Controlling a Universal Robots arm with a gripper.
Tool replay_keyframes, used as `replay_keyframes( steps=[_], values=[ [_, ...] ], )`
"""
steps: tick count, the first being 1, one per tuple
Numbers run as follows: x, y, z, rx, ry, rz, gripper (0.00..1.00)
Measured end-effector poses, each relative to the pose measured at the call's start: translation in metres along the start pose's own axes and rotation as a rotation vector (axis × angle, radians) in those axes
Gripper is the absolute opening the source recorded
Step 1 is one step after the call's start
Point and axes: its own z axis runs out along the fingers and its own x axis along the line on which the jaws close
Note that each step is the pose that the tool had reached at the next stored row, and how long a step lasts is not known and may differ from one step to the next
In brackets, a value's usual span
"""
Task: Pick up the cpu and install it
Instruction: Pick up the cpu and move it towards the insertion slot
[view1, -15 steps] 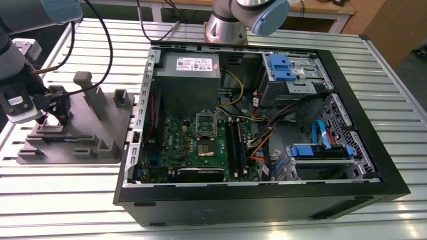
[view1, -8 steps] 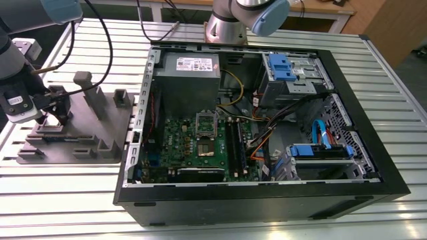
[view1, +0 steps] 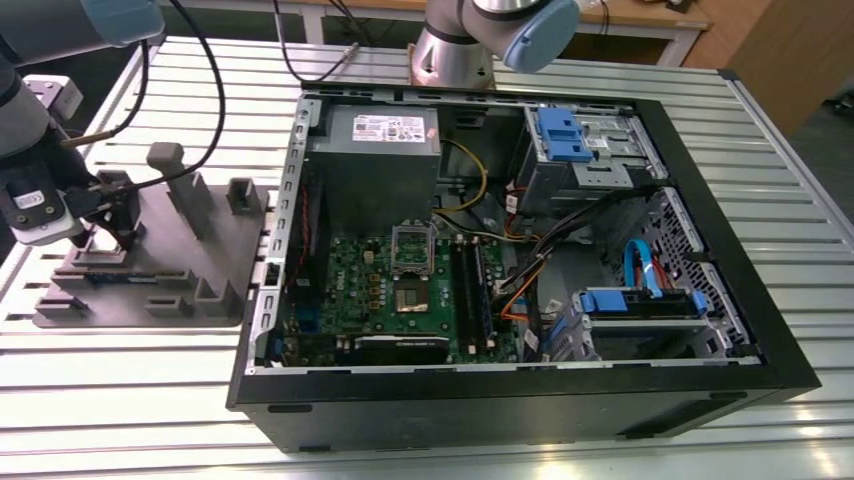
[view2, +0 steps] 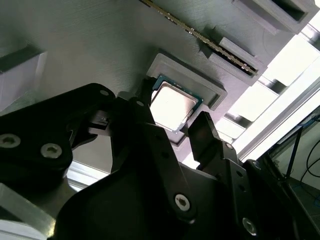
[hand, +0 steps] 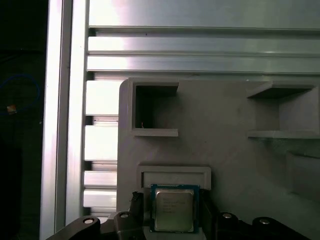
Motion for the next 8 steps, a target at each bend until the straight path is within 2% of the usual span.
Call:
replay_keyframes(
  steps=[8],
  values=[
    [0.0,0.0,-0.0007,0.0,0.0,0.0,0.56]
  ],
)
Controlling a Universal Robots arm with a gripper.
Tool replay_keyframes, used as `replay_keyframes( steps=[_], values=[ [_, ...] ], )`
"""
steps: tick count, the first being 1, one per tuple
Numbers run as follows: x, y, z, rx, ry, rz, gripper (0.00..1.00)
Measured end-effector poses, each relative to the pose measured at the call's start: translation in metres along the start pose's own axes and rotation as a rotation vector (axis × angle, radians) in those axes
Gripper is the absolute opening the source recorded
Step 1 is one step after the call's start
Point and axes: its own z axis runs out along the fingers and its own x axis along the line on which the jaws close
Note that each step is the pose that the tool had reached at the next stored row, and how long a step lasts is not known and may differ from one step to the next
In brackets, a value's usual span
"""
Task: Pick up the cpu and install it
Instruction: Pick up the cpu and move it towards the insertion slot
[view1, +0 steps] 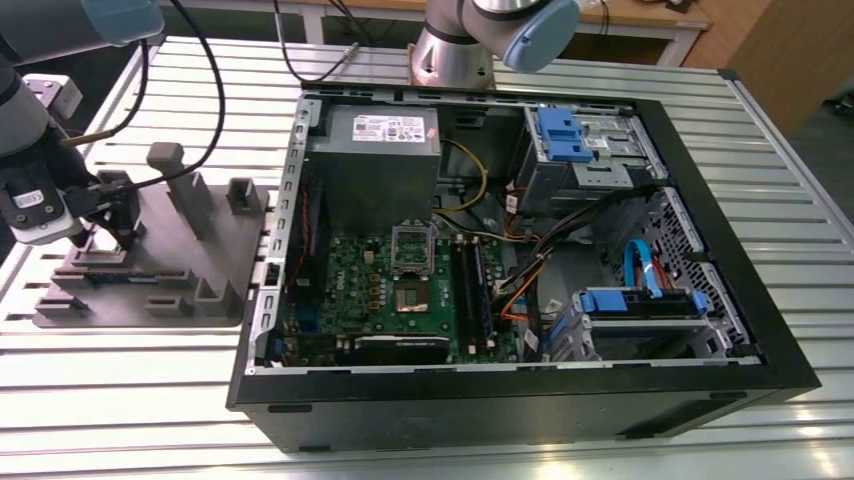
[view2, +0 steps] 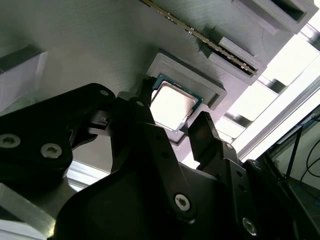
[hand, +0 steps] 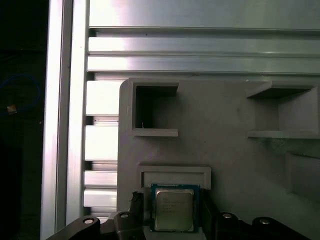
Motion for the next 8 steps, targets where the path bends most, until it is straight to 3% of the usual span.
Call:
replay_keyframes(
  steps=[5,6,8],
  values=[
    [0.0,0.0,-0.0003,0.0,0.0,0.0,0.55],
    [0.0,0.0,-0.0003,0.0,0.0,0.0,0.47],
    [0.0,0.0,-0.0004,0.0,0.0,0.0,0.47]
  ],
)
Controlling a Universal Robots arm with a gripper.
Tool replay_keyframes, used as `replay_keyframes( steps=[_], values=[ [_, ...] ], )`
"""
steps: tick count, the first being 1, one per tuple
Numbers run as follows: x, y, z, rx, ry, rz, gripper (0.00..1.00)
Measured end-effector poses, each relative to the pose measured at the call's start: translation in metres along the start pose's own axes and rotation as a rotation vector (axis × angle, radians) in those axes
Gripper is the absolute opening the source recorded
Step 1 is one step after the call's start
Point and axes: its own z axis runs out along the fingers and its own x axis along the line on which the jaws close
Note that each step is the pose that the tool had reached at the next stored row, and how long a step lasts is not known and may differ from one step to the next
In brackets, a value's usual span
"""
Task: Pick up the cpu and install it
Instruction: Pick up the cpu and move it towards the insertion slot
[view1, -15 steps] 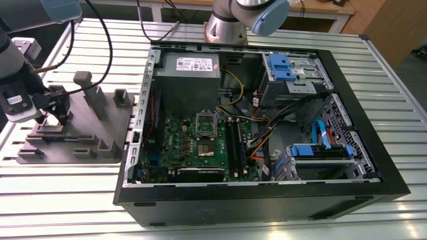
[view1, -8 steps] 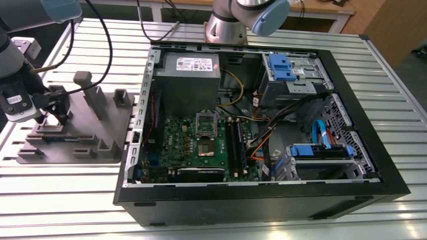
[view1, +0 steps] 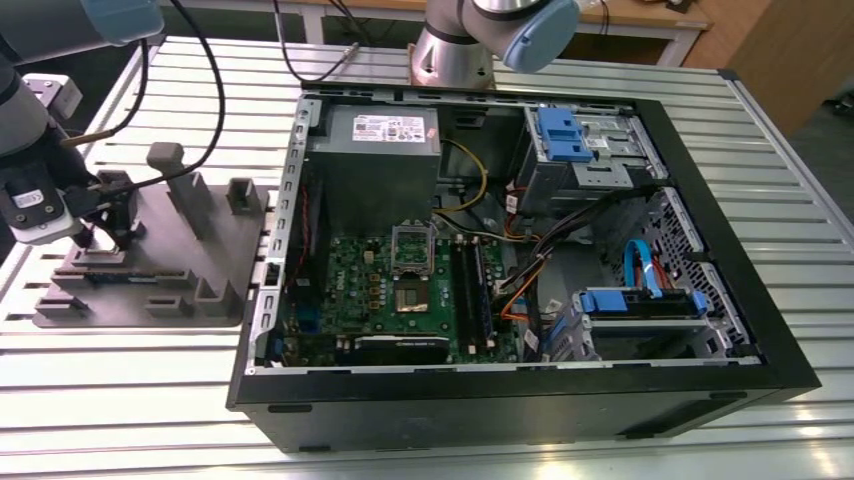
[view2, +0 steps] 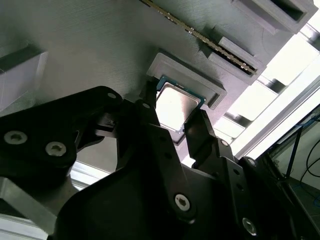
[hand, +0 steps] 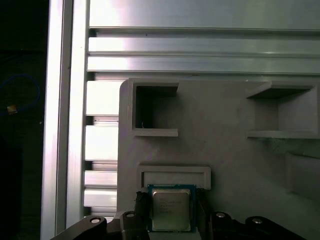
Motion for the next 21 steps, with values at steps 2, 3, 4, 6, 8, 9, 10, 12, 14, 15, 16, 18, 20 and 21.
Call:
replay_keyframes(
  steps=[2,3,4,6,8,9,10,12,14,15,16,18,20,21],
  values=[
    [0.0,0.0,-0.0001,0.0,0.0,0.0,0.47],
    [0.0,0.0,-0.0002,0.0,0.0001,0.0,0.47],
    [0.0,0.0,-0.0004,0.0001,0.0002,0.0,0.47],
    [0.0,0.0,-0.0011,0.0001,0.0002,0.0,0.47],
    [0.0,0.0001,-0.0022,0.0001,0.0003,0.0,0.47],
    [0.0001,0.0001,-0.0031,0.0002,0.0003,0.0,0.47],
    [0.0,0.0002,-0.0036,0.0,0.0001,0.0,0.47],
    [0.0,0.0002,-0.0037,-0.0001,-0.0001,0.0,0.47],
    [0.0,0.0002,-0.0046,0.0,0.0001,0.0,0.47],
    [0.0001,0.0002,-0.0047,0.0,0.0001,0.0,0.47],
    [0.0,0.0002,-0.0049,0.0,0.0001,0.0,0.47],
    [0.0001,0.0002,-0.0052,0.0,0.0001,0.0,0.47],
    [0.0001,0.0003,-0.0056,0.0,0.0001,0.0,0.47],
    [0.0,0.0003,-0.0057,0.0,0.0,0.0,0.47]
  ],
)
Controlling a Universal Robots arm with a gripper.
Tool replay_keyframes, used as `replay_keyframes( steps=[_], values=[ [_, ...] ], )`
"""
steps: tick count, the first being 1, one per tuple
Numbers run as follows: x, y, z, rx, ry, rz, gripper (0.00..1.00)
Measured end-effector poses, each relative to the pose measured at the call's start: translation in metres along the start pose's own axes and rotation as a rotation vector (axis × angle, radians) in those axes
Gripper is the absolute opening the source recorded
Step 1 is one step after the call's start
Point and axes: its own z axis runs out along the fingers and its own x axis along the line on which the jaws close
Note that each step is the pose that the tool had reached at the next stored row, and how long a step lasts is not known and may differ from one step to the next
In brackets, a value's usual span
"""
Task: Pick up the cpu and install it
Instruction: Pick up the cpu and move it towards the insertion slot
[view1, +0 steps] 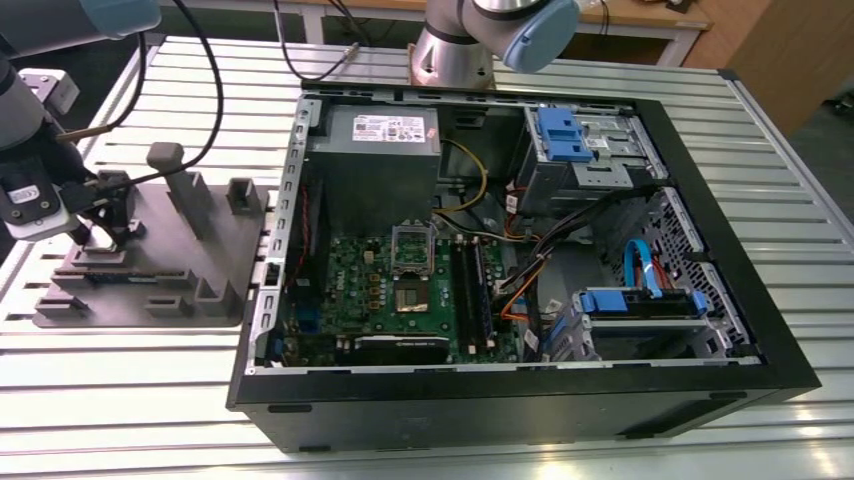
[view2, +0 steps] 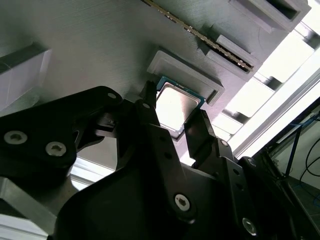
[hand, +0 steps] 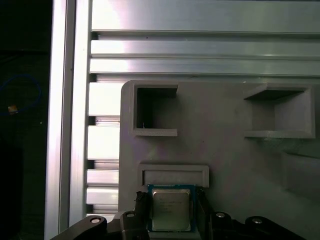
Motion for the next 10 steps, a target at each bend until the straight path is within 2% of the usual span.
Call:
replay_keyframes(
  steps=[10],
  values=[
    [0.0,0.0001,-0.0018,0.0,0.0001,0.0,0.47]
  ],
)
